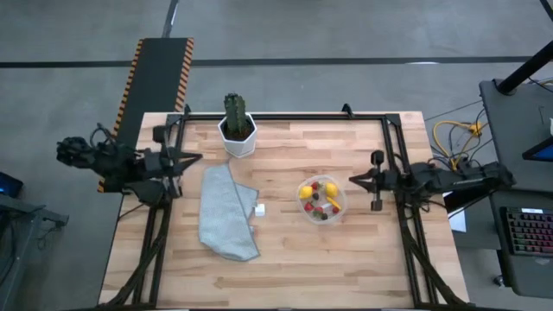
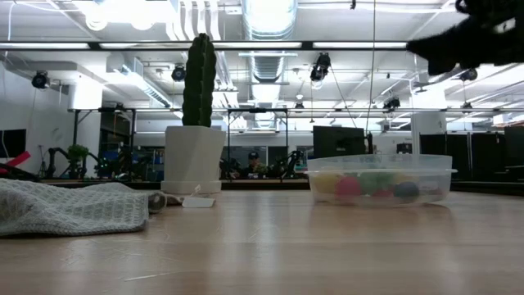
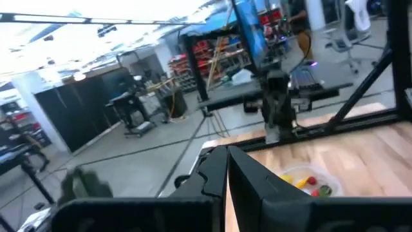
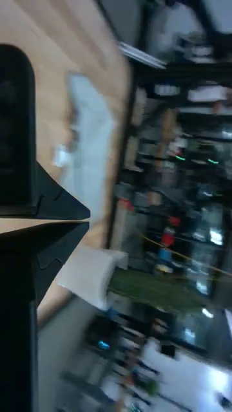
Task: Pick and placing Produce into tupperware
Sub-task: Return to Home Position
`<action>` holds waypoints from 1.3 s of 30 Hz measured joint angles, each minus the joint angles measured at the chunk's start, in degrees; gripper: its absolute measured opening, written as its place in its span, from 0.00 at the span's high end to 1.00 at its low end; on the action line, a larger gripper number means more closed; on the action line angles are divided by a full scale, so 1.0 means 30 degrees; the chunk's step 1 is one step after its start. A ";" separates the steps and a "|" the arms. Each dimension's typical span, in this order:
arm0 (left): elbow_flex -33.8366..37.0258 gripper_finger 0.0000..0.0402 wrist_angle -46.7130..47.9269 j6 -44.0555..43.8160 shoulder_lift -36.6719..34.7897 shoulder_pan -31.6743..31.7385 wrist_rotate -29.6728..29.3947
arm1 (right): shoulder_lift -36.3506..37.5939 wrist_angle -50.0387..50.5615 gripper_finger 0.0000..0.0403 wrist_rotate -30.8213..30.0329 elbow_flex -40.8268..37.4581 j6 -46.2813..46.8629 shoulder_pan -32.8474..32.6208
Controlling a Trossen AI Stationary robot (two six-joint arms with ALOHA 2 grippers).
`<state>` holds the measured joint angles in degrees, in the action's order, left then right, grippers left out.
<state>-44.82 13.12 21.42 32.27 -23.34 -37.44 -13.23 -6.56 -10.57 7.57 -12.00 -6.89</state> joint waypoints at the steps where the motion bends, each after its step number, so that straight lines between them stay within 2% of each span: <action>1: 0.0661 1.00 -0.0161 -0.0043 -0.0491 -0.0109 -0.0233 | 0.0102 -0.0721 0.98 0.0101 -0.0116 -0.0099 0.0253; 6: 0.3326 1.00 -0.0200 -0.0605 -0.2653 -0.0135 -0.0339 | 0.0877 -0.0476 0.98 0.1256 -0.0681 0.0137 0.2892; 10: 0.4371 1.00 -0.0220 -0.1047 -0.4274 -0.0135 -0.0648 | 0.1055 -0.1913 0.98 0.5897 -0.0713 0.0897 0.6333; 14: 0.4790 1.00 -0.0246 -0.1095 -0.5025 -0.0135 -0.0705 | 0.0973 -0.0868 0.98 0.8121 -0.1321 0.2899 0.8740; 19: 0.4986 1.00 -0.0045 -0.1095 -0.5320 -0.0135 -0.0733 | 0.1614 -0.1036 0.98 0.7987 -0.2184 0.3267 0.8077; 26: 0.5093 1.00 0.1383 -0.2694 -0.5437 -0.0135 -0.0731 | 0.2556 0.0323 0.98 0.5043 -0.2318 0.2909 0.5663; 29: 0.5335 1.00 0.1994 -0.3810 -0.5465 -0.0135 -0.0535 | 0.2781 -0.0465 0.98 0.3203 -0.2345 0.2061 0.5032; 34: 0.6807 1.00 0.1542 -0.5360 -0.5681 -0.0153 0.1902 | 0.2746 -0.1439 0.98 0.3057 -0.2301 0.1686 0.4801; 36: 0.8199 1.00 -0.0453 -0.5503 -0.6171 -0.0129 0.3829 | 0.2740 -0.1431 0.98 0.2975 -0.2301 0.1643 0.4798; 38: 0.9798 1.00 -0.3891 -0.4991 -0.6660 -0.0127 0.6150 | 0.2643 -0.1427 0.98 0.2984 -0.2301 0.1637 0.4798; 39: 1.0553 1.00 -0.5241 -0.4942 -0.6887 -0.0105 0.6648 | 0.2595 -0.1420 0.98 0.2984 -0.2308 0.1641 0.4798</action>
<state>-13.16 -2.60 6.59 11.61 -23.66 -17.50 -5.45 -10.82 -1.61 0.64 -7.07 7.51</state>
